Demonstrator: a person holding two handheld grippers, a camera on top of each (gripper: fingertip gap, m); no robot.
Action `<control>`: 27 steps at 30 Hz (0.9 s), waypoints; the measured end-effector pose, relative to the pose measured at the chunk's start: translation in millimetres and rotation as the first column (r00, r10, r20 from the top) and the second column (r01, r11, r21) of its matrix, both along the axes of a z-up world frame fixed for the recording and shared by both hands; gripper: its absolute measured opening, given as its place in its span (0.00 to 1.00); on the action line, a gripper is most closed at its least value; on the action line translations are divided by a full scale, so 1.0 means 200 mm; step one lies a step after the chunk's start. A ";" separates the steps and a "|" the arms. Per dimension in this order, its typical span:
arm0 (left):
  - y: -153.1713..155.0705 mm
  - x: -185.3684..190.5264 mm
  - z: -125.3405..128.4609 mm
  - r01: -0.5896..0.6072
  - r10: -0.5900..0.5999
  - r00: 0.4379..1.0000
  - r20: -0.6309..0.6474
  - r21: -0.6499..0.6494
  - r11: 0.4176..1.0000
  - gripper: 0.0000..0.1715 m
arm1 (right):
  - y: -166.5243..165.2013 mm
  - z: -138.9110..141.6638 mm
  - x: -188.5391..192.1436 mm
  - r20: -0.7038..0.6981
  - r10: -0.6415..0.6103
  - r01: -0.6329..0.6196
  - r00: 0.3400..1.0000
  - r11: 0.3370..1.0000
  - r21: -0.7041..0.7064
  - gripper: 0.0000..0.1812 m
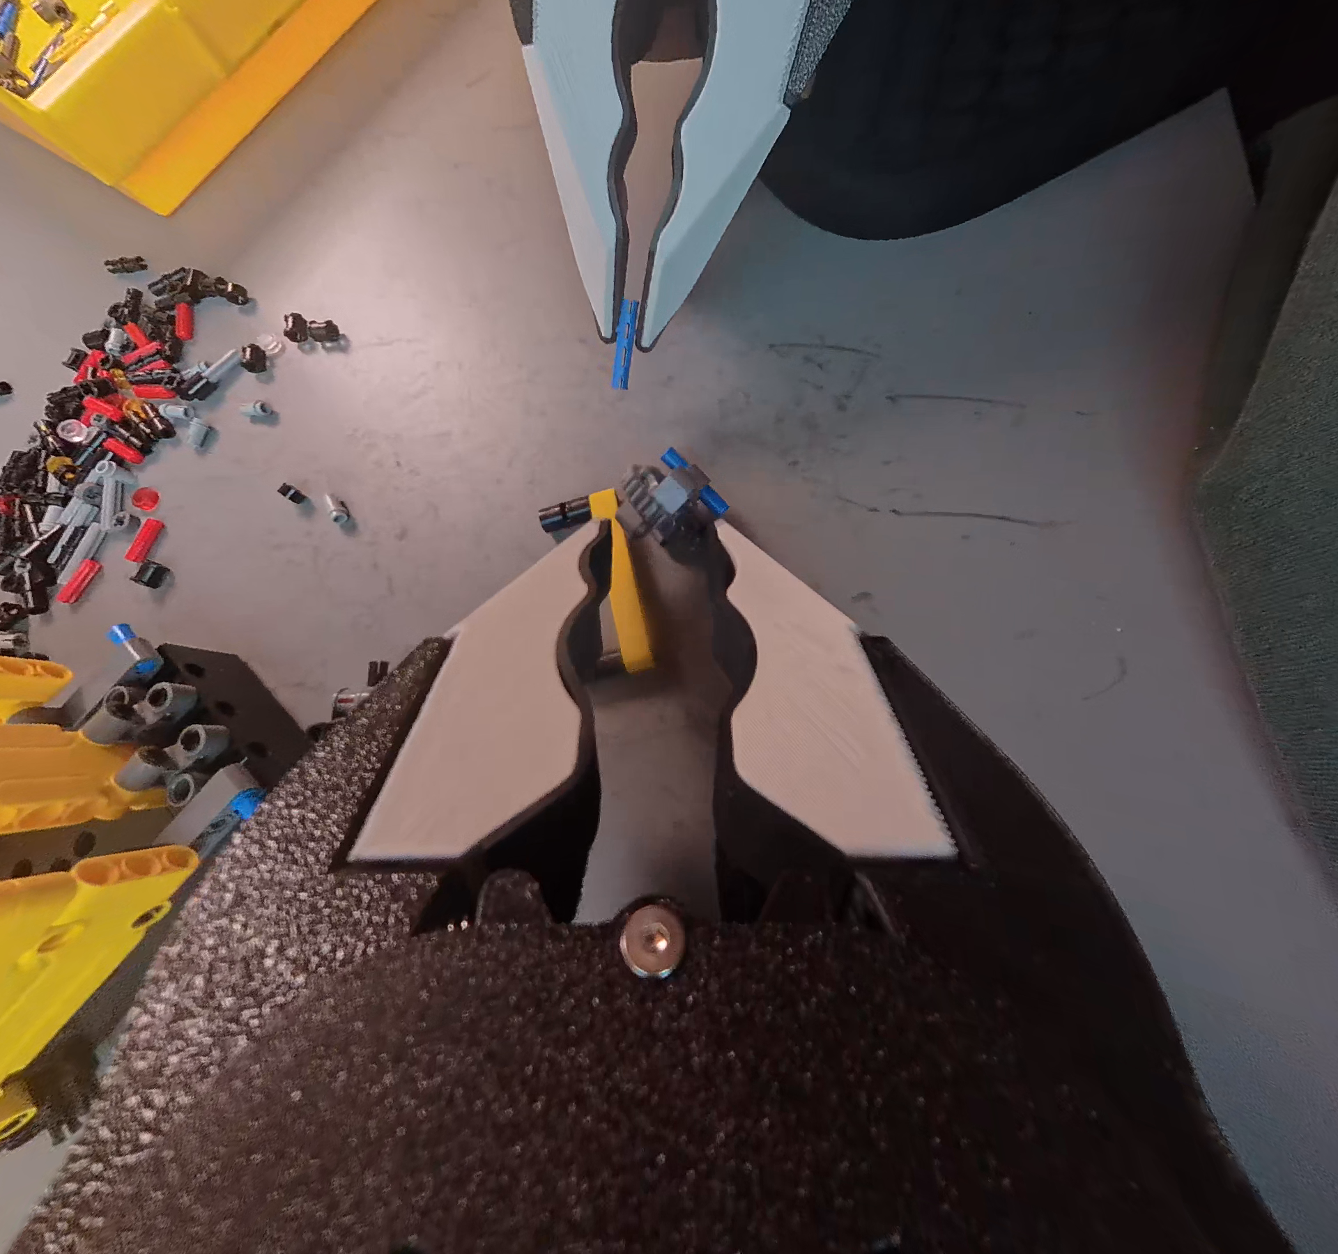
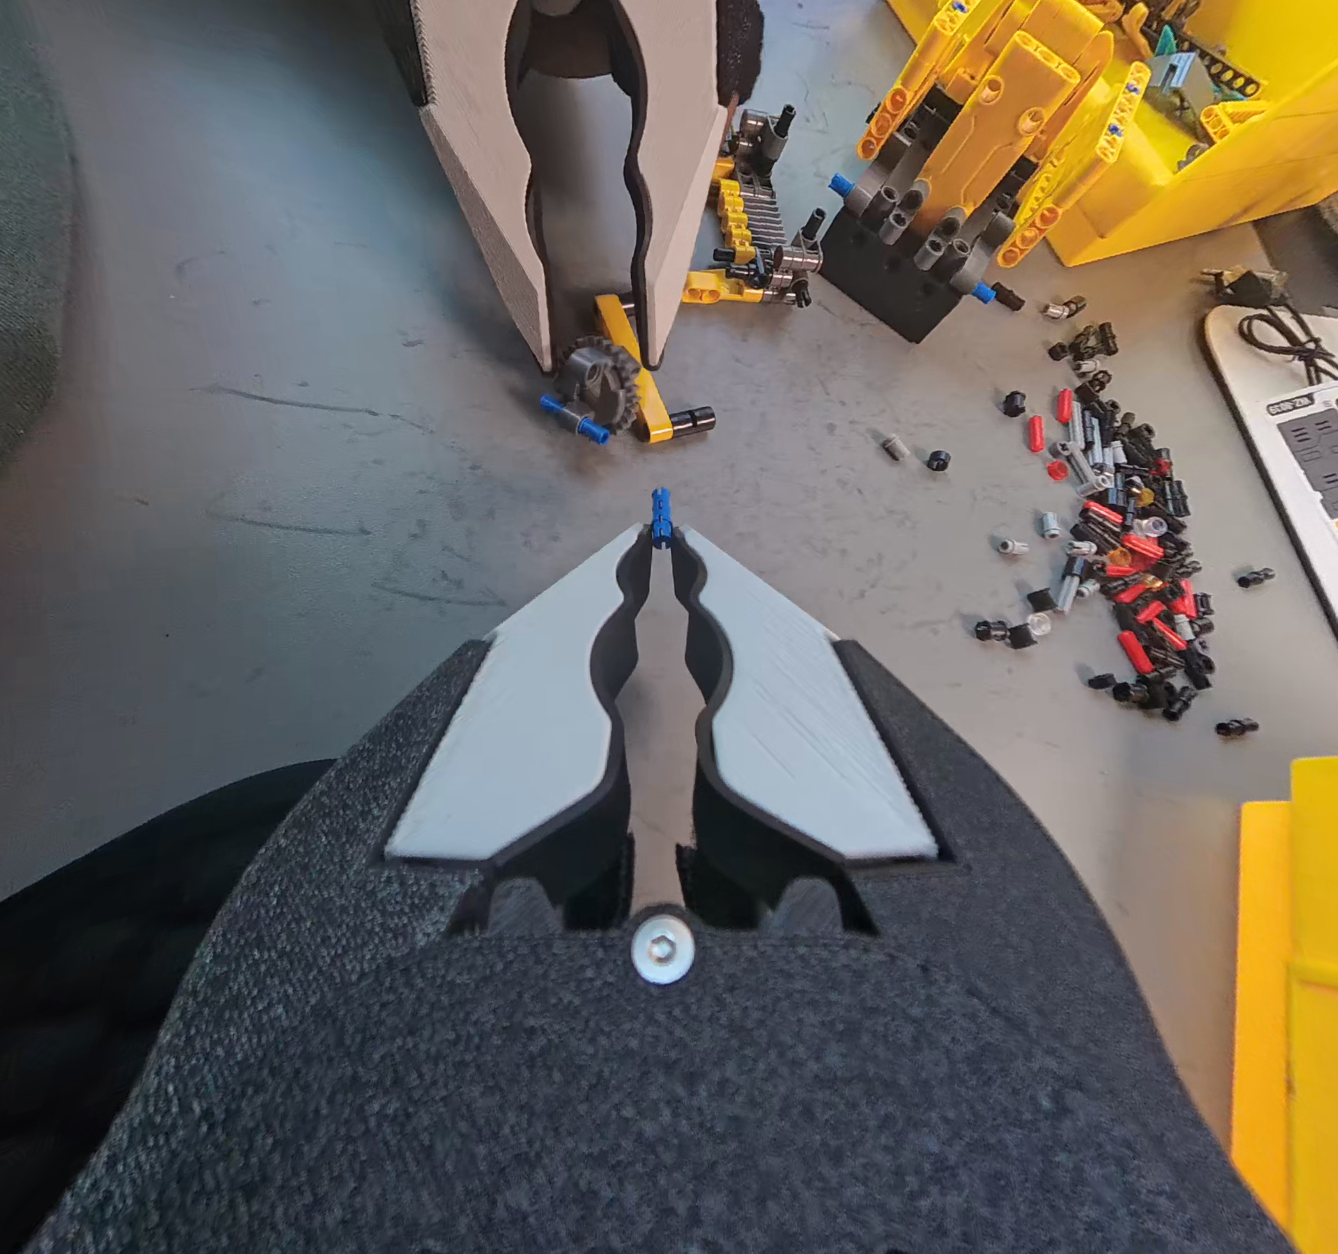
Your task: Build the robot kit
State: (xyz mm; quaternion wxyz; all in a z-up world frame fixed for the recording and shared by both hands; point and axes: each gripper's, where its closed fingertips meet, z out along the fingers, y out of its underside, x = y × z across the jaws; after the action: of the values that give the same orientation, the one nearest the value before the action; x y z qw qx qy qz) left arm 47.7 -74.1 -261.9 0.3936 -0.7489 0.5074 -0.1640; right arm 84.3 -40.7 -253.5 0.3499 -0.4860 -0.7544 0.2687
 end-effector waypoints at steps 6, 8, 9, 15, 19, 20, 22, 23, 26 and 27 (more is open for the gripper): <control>-0.04 -0.01 0.01 -0.011 0.012 1.000 0.028 -0.045 0.999 0.12 | -0.01 0.01 0.00 -0.014 0.010 -0.010 1.000 1.000 -0.003 0.02; -0.05 -0.01 0.02 -0.020 0.023 0.999 0.046 -0.064 0.998 0.12 | -0.03 0.02 0.00 -0.019 0.018 -0.018 1.000 1.000 -0.007 0.02; -0.05 0.00 0.03 -0.025 0.030 0.998 0.059 -0.076 0.997 0.11 | -0.03 0.02 0.00 -0.020 0.020 -0.020 1.000 1.000 -0.007 0.02; -0.07 0.01 0.03 0.046 -0.049 0.999 -0.025 -0.098 0.994 0.10 | -0.04 0.02 0.00 -0.019 0.021 -0.021 1.000 1.000 0.005 0.02; -0.06 0.05 0.04 0.113 -0.121 0.988 -0.095 -0.083 0.990 0.09 | -0.04 0.02 0.00 -0.021 0.015 -0.015 1.000 1.000 0.010 0.02; -0.05 0.05 0.04 0.128 -0.137 0.983 -0.123 -0.078 0.989 0.08 | -0.03 0.02 0.01 -0.021 0.011 -0.011 1.000 1.000 0.011 0.02; -0.04 0.06 0.04 0.158 -0.170 0.970 -0.175 -0.075 0.984 0.08 | -0.03 0.02 0.01 -0.023 0.004 -0.003 1.000 1.000 0.012 0.02; -0.04 0.07 0.03 0.170 -0.183 0.963 -0.200 -0.079 0.982 0.08 | -0.03 0.02 0.01 -0.025 0.000 0.000 1.000 1.000 0.011 0.02; -0.03 0.06 0.00 0.189 -0.202 0.939 -0.280 -0.072 0.979 0.09 | -0.02 0.03 0.02 -0.033 -0.006 0.006 0.999 1.000 0.007 0.02; -0.02 0.07 0.00 0.193 -0.202 0.939 -0.278 -0.062 0.979 0.08 | -0.02 0.03 0.02 -0.035 -0.007 0.007 0.999 1.000 0.006 0.02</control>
State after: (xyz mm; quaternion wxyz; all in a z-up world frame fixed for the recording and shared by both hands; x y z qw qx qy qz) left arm 62.1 -78.1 -262.2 0.2859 -0.7164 0.6281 -0.1025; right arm 88.4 -44.9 -247.7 0.3655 -0.4829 -0.7472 0.2738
